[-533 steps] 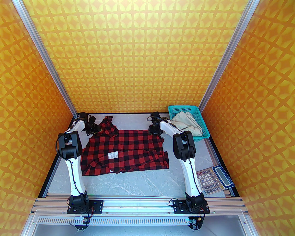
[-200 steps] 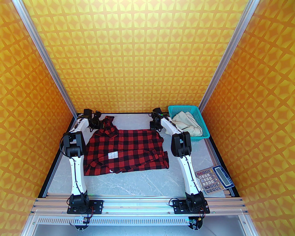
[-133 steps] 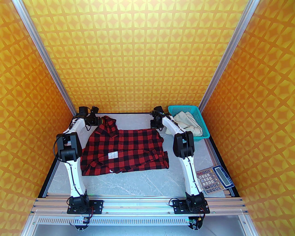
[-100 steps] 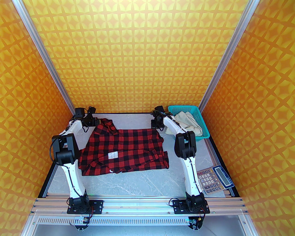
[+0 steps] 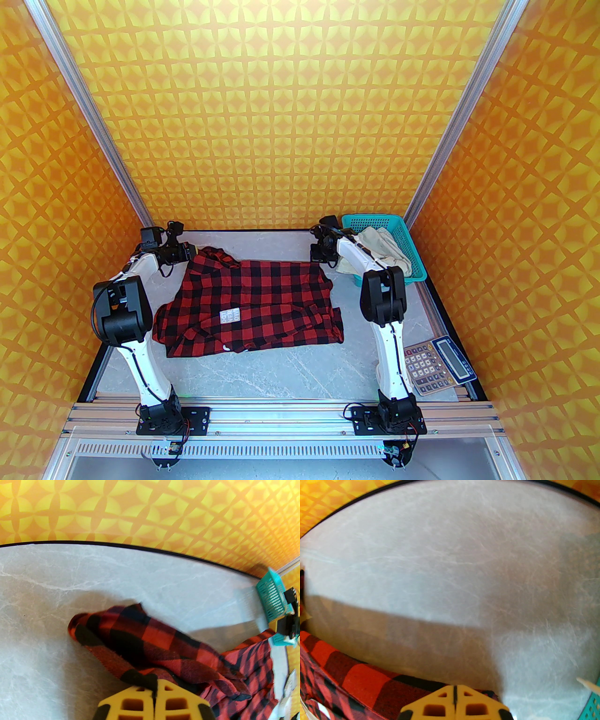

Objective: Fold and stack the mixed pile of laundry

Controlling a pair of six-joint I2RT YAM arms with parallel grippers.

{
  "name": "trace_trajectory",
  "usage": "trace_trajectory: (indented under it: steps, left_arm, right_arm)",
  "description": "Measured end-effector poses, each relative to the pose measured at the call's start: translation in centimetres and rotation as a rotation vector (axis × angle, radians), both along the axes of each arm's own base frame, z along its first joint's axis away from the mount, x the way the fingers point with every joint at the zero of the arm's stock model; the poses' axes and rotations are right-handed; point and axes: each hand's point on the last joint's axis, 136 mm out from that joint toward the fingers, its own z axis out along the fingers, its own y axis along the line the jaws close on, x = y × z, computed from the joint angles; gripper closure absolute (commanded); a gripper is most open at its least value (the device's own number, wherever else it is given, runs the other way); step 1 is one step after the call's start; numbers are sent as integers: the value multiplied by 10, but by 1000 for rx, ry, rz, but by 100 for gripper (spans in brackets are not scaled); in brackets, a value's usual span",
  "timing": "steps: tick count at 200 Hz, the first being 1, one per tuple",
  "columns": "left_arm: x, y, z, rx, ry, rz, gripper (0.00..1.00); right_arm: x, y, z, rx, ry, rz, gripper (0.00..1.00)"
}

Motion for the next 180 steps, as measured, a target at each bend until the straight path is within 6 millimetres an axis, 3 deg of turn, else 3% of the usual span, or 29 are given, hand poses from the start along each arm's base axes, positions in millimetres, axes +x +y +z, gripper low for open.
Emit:
trace_trajectory:
  steps: [40,83,121,180]
  left_arm:
    - [-2,-3,11,-59,7,3,100]
    - [-6,-5,24,-82,-10,11,100]
    - [-28,-7,15,-107,16,29,100]
    - [-59,-4,7,-121,13,62,100]
  right_arm:
    - [0,2,20,16,-33,5,100]
    - [-7,0,10,11,-7,5,100]
    - [-24,-4,1,4,27,5,100]
    - [-44,-6,11,20,12,7,100]
